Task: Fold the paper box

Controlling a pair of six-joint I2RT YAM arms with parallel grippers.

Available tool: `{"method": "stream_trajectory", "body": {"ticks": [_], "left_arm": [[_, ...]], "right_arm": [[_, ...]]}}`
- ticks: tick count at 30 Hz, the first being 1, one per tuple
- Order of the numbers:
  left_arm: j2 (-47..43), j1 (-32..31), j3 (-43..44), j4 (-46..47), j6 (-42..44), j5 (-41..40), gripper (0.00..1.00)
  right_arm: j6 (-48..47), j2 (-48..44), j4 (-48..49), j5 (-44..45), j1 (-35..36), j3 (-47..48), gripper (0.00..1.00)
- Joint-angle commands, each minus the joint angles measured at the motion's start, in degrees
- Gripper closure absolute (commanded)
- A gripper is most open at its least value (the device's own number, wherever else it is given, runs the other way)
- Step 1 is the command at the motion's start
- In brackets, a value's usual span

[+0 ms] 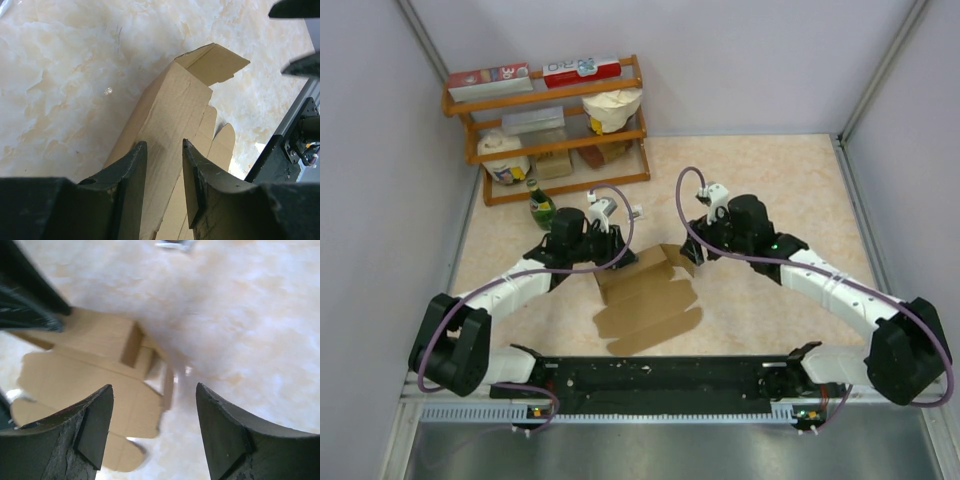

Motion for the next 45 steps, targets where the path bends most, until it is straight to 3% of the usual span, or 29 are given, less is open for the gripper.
{"method": "stream_trajectory", "body": {"ticks": [1, 6, 13, 15, 24, 34, 45], "left_arm": [[0.7, -0.5, 1.4, -0.7, 0.2, 0.0, 0.61], [0.7, -0.6, 1.5, -0.7, 0.2, 0.3, 0.61], [0.5, -0.6, 1.9, -1.1, 0.2, 0.3, 0.61], [0.3, -0.6, 2.0, -1.2, 0.2, 0.3, 0.61], [0.2, -0.6, 2.1, -1.3, 0.0, 0.3, 0.61], [1.0, -0.8, 2.1, -1.0, -0.1, 0.4, 0.61], [1.0, -1.1, 1.9, -1.0, -0.2, 0.2, 0.62]], "right_arm": [[3.3, 1.8, -1.3, 15.3, -1.9, 3.6, 0.34], [5.3, 9.6, -1.4, 23.5, -3.6, 7.8, 0.33], [1.4, 21.6, -1.3, 18.5, -3.8, 15.3, 0.48], [-1.5, 22.4, -1.2, 12.9, -3.7, 15.2, 0.49], [-9.9, 19.7, -3.2, -7.1, -3.1, 9.5, 0.47], [-12.0, 17.9, -4.5, -8.1, 0.2, 6.7, 0.47], [-10.9, 15.5, 5.6, -11.7, 0.3, 1.6, 0.46]]}}
